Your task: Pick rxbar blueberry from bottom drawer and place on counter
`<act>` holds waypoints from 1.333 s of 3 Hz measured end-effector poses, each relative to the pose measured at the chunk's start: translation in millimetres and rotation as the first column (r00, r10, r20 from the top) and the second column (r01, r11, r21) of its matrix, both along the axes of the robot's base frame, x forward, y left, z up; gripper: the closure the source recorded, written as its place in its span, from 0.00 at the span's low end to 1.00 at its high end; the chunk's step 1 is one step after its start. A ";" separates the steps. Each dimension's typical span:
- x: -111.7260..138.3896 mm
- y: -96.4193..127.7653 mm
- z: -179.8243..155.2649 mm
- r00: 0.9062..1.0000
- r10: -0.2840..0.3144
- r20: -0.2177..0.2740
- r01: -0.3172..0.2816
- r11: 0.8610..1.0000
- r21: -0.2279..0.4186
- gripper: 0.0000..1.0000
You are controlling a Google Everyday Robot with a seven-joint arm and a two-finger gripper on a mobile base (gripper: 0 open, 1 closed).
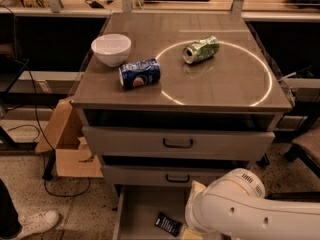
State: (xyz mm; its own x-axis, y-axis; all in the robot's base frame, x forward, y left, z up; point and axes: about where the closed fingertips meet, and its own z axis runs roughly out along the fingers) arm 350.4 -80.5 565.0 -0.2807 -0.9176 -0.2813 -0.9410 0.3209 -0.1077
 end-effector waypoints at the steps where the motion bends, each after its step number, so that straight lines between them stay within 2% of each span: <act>1: 1.5 2.8 -23.5 0.999 -0.049 -0.011 0.049 0.999 0.010 0.00; 2: 12.8 3.3 -70.1 0.993 -0.111 -0.049 0.112 0.994 0.007 0.00; 3: 12.8 3.3 -70.1 0.993 -0.111 -0.049 0.112 0.994 0.007 0.00; 4: 12.9 -1.1 -91.1 0.989 -0.121 -0.082 0.122 0.992 0.012 0.00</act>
Offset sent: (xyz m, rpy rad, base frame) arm 0.0157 0.0171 -0.1022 0.0193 0.0463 -0.1370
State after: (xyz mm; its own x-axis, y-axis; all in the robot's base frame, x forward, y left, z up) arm 363.3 -81.6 473.9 -0.4124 -0.8707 -0.2679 -0.9003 0.4345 -0.0265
